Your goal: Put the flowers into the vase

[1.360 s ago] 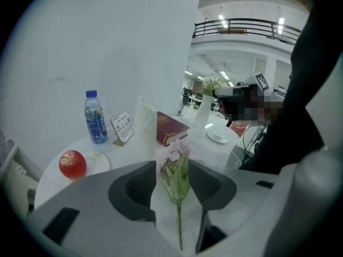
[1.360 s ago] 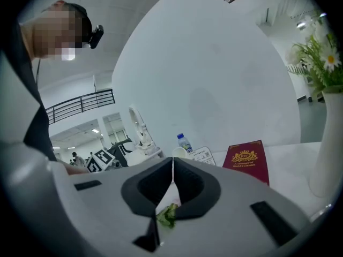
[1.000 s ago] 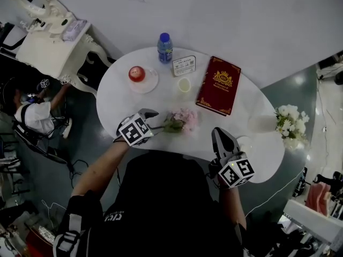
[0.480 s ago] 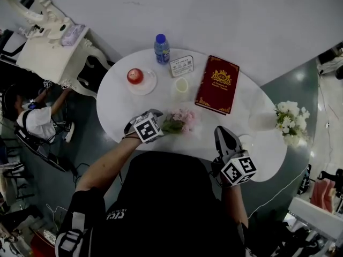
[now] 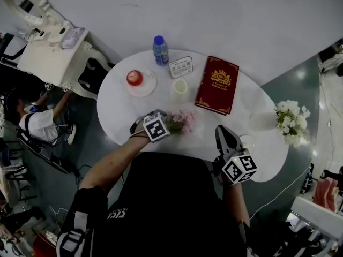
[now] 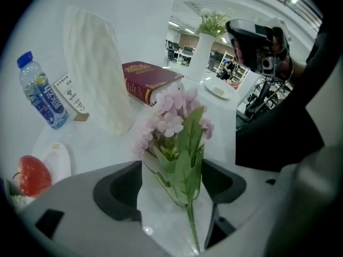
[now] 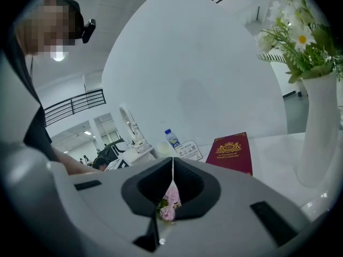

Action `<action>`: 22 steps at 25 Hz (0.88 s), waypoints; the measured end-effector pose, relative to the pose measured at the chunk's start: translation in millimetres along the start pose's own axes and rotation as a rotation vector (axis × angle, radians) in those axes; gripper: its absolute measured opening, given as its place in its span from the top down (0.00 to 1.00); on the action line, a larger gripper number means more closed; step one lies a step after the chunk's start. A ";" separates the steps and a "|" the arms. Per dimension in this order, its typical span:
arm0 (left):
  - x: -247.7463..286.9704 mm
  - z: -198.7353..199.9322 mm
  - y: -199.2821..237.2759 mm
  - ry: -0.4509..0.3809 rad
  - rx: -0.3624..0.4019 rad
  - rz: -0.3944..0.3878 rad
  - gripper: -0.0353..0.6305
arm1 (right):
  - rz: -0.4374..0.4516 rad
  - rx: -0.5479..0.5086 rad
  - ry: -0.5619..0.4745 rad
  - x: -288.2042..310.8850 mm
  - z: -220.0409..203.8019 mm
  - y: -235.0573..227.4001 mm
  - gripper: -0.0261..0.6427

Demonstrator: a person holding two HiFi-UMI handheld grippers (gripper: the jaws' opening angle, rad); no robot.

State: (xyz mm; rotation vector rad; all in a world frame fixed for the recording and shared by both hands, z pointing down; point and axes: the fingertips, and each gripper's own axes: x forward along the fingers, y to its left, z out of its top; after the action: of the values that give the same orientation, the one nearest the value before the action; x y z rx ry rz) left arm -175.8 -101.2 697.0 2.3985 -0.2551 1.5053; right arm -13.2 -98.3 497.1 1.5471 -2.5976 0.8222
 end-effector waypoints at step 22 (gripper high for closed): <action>19.3 5.4 -5.8 0.040 0.055 -0.001 0.77 | 0.012 0.022 0.041 7.1 -12.7 -15.0 0.92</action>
State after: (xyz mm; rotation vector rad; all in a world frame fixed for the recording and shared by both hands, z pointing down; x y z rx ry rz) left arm -161.0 -97.5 711.3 2.4071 -0.2063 1.5772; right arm -7.8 -104.2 516.5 1.5046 -2.5802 0.8772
